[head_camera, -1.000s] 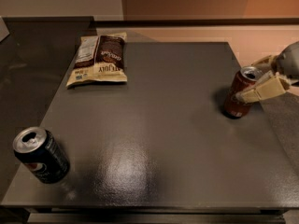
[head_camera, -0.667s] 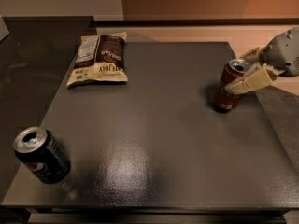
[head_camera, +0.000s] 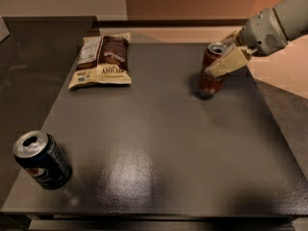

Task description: Move coke can near brown chip bag

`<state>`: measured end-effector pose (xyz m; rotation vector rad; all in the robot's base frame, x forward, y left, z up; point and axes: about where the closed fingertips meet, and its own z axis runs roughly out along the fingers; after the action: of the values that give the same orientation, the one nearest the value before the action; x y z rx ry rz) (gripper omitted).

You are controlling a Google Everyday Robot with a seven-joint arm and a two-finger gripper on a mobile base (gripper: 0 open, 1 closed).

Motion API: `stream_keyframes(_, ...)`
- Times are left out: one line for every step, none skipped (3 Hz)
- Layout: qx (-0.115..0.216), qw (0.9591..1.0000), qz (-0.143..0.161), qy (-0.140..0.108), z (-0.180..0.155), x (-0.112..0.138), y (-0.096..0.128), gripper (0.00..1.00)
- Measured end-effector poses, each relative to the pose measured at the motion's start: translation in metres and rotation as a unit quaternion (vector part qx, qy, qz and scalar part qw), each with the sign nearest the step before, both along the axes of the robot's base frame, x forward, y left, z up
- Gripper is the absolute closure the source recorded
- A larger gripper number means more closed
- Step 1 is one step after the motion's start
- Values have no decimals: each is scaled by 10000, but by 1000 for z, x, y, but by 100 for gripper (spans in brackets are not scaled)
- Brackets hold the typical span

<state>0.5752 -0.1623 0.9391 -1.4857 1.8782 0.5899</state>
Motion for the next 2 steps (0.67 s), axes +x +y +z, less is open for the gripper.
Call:
stream_keyframes(-22, 10000, -28, 82, -2, 29, 30, 100)
stream_keyframes(-71, 9997, -122, 196, -8, 47, 58, 100)
